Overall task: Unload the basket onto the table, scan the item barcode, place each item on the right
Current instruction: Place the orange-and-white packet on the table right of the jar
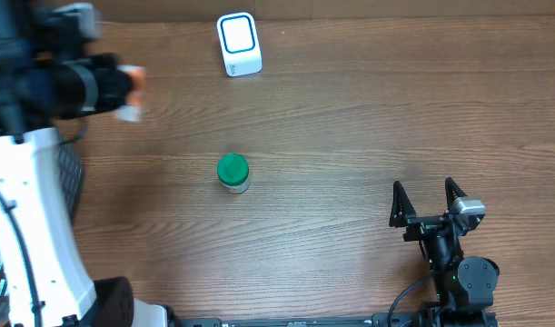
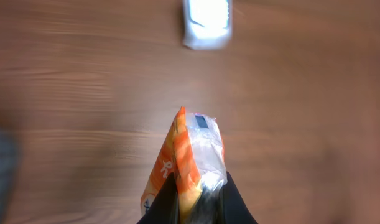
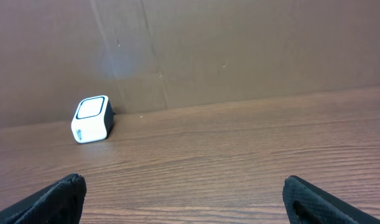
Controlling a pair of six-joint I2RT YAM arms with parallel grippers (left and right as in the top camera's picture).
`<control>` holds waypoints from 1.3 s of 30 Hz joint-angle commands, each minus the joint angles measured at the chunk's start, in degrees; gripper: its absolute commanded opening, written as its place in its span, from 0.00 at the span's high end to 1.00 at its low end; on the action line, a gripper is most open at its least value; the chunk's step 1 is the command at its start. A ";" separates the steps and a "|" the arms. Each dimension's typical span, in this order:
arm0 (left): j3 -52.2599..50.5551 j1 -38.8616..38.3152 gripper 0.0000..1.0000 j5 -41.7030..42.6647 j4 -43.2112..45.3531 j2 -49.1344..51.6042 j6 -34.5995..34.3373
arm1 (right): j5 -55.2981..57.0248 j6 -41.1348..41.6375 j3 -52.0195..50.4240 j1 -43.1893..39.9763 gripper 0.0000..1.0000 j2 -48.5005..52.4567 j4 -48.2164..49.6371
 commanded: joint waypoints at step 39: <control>-46.47 -35.30 0.58 -0.81 38.88 11.89 -22.88 | 0.50 -0.07 -0.68 0.20 0.00 -0.57 0.33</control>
